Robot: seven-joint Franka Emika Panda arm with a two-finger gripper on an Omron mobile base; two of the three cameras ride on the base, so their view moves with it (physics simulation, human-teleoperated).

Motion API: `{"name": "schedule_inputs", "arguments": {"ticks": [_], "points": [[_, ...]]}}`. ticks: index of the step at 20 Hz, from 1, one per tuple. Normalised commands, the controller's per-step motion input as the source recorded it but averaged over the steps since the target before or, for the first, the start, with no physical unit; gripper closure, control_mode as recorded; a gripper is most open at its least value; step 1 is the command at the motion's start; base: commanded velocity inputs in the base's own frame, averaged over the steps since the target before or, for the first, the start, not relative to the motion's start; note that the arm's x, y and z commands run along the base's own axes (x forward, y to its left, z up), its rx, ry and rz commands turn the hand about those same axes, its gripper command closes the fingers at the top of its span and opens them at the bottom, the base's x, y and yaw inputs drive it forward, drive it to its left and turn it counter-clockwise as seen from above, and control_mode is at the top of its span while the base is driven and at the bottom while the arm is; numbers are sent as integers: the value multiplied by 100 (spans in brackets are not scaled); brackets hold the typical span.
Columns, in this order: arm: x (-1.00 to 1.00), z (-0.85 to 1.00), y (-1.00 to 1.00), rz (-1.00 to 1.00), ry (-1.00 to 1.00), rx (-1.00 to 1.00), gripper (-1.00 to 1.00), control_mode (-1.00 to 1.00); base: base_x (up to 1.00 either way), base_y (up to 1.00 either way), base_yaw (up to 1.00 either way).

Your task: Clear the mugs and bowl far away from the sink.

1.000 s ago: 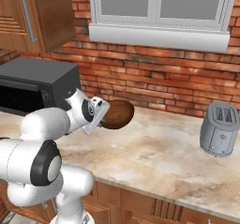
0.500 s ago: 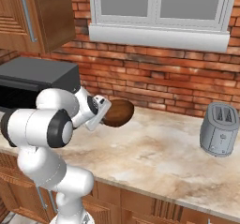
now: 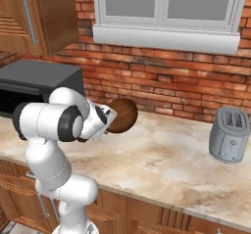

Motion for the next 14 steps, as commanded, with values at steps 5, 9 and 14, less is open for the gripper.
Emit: {"name": "schedule_inputs", "arguments": {"ticks": [5,9,14], "points": [[0,-11,0,0,0,5,100,-100,0,0,0],[0,0,0,0,0,0,-100,-100,0,0,0],[0,4,0,0,0,-1,-100,-100,0,0,0]]}}
